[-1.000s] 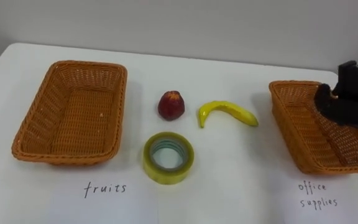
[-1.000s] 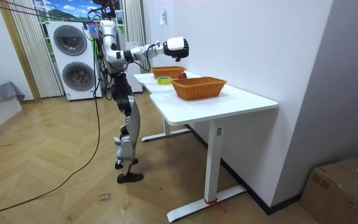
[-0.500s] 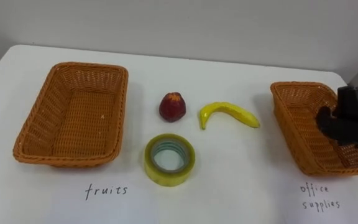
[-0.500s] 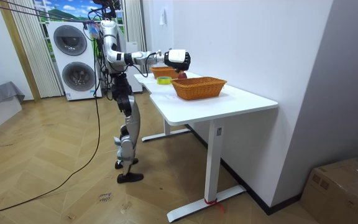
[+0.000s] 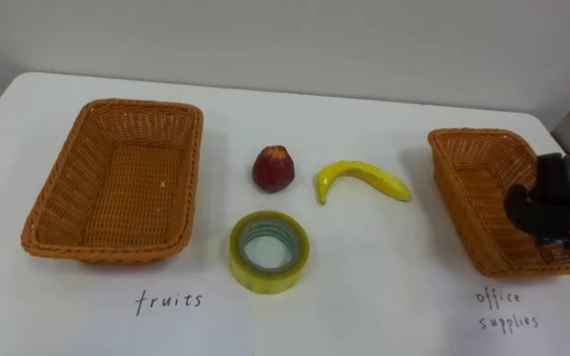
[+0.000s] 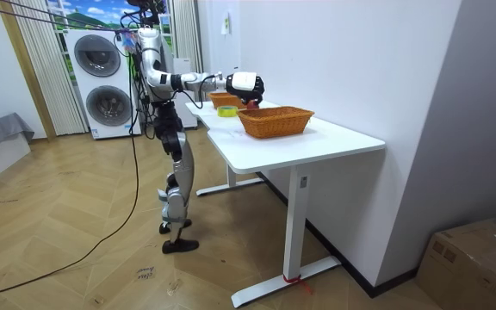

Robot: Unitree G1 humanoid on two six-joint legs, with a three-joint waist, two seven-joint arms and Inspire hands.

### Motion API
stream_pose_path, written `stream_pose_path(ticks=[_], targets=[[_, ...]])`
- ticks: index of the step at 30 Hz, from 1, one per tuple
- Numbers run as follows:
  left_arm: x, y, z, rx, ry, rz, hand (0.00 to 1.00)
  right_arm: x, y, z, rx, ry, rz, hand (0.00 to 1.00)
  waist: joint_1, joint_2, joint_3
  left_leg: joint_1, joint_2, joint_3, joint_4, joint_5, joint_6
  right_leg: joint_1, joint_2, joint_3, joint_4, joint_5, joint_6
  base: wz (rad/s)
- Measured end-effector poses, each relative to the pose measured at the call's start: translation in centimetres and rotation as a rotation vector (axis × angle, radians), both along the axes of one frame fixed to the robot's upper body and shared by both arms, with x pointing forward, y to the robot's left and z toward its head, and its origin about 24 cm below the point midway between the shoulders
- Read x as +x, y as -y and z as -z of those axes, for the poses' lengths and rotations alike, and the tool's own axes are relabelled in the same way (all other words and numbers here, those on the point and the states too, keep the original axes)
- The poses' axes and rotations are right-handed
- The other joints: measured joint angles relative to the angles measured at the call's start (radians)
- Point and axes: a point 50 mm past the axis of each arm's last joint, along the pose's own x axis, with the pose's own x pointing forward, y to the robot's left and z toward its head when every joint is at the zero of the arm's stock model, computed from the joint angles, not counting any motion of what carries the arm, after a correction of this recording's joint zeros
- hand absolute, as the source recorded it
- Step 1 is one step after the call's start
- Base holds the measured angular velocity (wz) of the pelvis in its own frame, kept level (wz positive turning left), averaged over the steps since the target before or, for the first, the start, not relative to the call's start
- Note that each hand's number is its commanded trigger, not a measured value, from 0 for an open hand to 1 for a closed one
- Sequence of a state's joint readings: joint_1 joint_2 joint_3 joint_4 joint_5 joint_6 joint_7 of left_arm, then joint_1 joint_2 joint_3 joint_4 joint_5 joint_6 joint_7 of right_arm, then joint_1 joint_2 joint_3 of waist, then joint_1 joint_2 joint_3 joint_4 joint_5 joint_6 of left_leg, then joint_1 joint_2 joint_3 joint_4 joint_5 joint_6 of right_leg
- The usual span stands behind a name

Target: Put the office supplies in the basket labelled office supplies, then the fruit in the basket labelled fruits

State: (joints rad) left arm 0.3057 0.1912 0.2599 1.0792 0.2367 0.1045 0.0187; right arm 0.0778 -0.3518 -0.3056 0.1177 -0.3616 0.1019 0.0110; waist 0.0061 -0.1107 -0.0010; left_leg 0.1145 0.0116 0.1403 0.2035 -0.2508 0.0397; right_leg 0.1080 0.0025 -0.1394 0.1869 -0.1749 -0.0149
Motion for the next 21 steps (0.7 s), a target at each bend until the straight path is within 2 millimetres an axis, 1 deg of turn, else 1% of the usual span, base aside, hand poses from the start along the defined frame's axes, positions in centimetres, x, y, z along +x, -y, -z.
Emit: stream_pose_path(ticks=[21], targets=[[0.09, -0.02, -0.03, 0.018, 0.001, 0.007, 0.00, 0.01, -0.03, 0.05, 0.001, -0.003, -0.001, 0.00, 0.000, 0.003, -0.0003, -0.001, 0.000, 0.000, -0.002, 0.000, 0.000, -0.002, 0.001, 0.000, 0.000, 0.000, 0.000, 0.00]])
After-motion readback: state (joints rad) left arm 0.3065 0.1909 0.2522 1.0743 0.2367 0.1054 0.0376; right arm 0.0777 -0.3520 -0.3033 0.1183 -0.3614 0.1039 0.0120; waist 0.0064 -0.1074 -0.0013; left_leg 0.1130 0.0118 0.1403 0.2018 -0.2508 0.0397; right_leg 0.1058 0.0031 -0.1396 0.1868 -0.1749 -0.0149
